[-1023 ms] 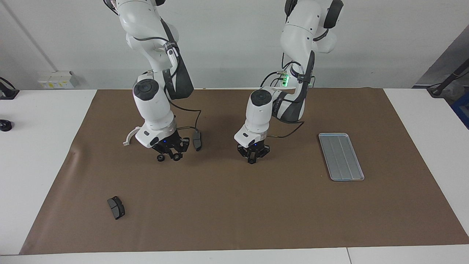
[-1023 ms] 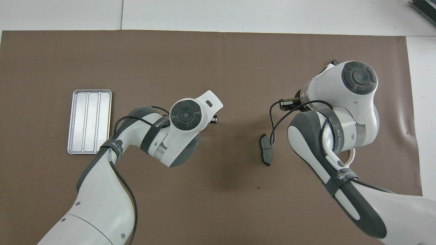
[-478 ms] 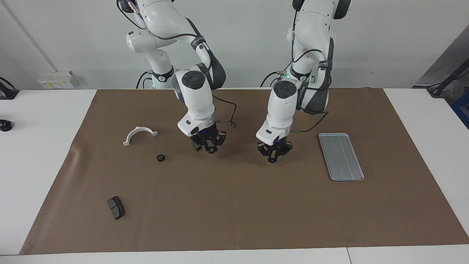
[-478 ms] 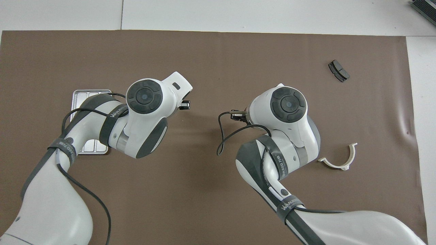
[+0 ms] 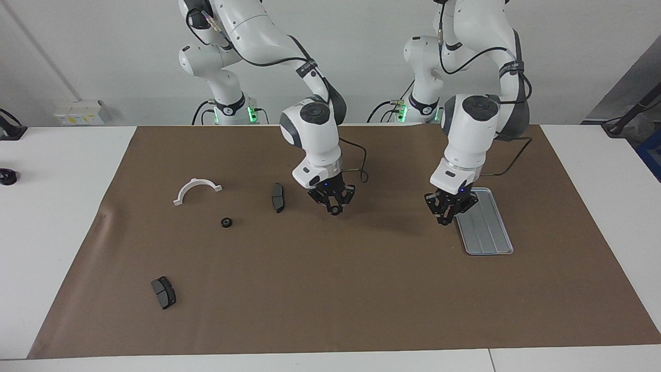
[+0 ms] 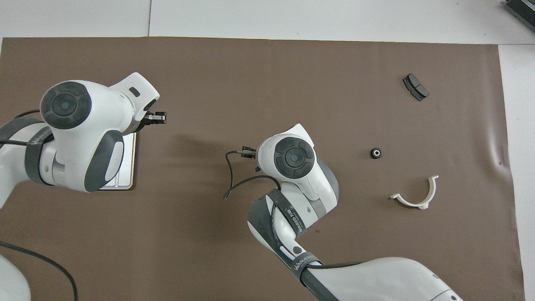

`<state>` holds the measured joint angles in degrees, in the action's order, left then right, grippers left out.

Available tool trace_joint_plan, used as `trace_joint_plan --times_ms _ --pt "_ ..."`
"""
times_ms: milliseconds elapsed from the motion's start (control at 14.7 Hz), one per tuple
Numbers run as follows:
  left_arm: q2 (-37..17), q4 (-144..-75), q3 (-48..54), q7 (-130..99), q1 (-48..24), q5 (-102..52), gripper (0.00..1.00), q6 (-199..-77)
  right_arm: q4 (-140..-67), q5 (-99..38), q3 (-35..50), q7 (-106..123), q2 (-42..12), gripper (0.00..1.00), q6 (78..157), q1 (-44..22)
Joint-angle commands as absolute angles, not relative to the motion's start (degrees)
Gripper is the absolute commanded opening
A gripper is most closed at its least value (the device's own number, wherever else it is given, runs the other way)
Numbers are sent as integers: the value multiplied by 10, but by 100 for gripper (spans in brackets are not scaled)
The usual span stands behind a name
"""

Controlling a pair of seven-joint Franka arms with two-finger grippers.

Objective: Pick bearing gear from pile to tray

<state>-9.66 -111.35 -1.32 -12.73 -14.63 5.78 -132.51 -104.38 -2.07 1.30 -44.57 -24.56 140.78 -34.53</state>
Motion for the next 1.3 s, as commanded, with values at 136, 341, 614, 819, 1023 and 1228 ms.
trace_joint_plan --times_ms 136,341,614,819,1023,1228 --pt "-82 -1141 -4 -60 -95 34 0 -1342 -1035 -17 11 -460 -269 29 1420 -348" --pt "-76 -1179 -4 -24 -72 16 0 -1390 -1035 -17 11 -460 -269 83 1419 -348" --pt "-62 -1222 -4 15 -54 14 0 -1401 -1034 23 4 -448 -232 100 1388 -306" --pt "-62 -1226 -4 32 -53 -9 0 -1401 -1034 25 4 -383 -196 100 1343 -259" --pt "-52 -1254 -4 44 -42 -18 0 -1399 -1035 25 4 -289 -162 100 1291 -209" --pt "-42 -1276 -3 95 -17 -48 0 -1397 -1035 24 5 -218 -143 100 1251 -172"
